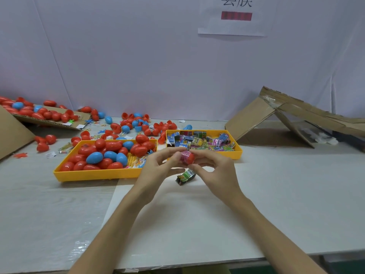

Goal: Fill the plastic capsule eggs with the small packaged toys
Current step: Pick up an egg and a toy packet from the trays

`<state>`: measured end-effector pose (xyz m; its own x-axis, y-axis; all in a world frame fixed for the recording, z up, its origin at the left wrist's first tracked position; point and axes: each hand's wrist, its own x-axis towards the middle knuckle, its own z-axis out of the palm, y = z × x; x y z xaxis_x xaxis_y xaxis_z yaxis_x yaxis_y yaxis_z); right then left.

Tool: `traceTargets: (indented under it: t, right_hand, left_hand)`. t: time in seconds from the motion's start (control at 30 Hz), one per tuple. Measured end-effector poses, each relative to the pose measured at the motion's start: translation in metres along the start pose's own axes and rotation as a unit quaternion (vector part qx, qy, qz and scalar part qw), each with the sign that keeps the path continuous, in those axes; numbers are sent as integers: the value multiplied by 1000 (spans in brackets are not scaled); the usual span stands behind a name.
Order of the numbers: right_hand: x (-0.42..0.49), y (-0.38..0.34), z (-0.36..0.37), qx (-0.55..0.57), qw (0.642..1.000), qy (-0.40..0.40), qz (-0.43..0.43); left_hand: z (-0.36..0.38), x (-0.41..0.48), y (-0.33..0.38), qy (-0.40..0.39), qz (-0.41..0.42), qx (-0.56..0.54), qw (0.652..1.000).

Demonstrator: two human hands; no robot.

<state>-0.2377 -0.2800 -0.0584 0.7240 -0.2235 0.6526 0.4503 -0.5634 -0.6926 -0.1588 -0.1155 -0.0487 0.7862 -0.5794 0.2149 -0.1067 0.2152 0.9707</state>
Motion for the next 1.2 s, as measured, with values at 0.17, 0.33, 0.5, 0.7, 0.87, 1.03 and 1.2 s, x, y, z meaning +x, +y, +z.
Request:
traceTargets:
  t: [0.17,0.33,0.5,0.7,0.87,1.03,1.2]
  right_hand:
    - [0,2,-3,68,995,-23,63]
    - [1,3,-4,94,991,-38,87]
    - [1,1,0,119,985,-77,95]
    - [1,4,-2,143,980,-64,119]
    - [1,3,-4,150,980,-63,117]
    - [0,4,-5,144,982,-57,105]
    - [0,3,-6,133,985,-44,100]
  left_hand:
    - [-1,0,-4,12,-4,4,1000]
    - [1,0,-2,11,-20,-12,1000]
    - [1,1,-4,22,-14,-4,1000]
    - [2,-1,-2,-1,-8,1,1000]
    - [3,-2,-3,-12,-1,1,1000]
    - [4,-2,-3,-13,6,12,1000]
    - [5,-2,-2,-12,-1,13,1000]
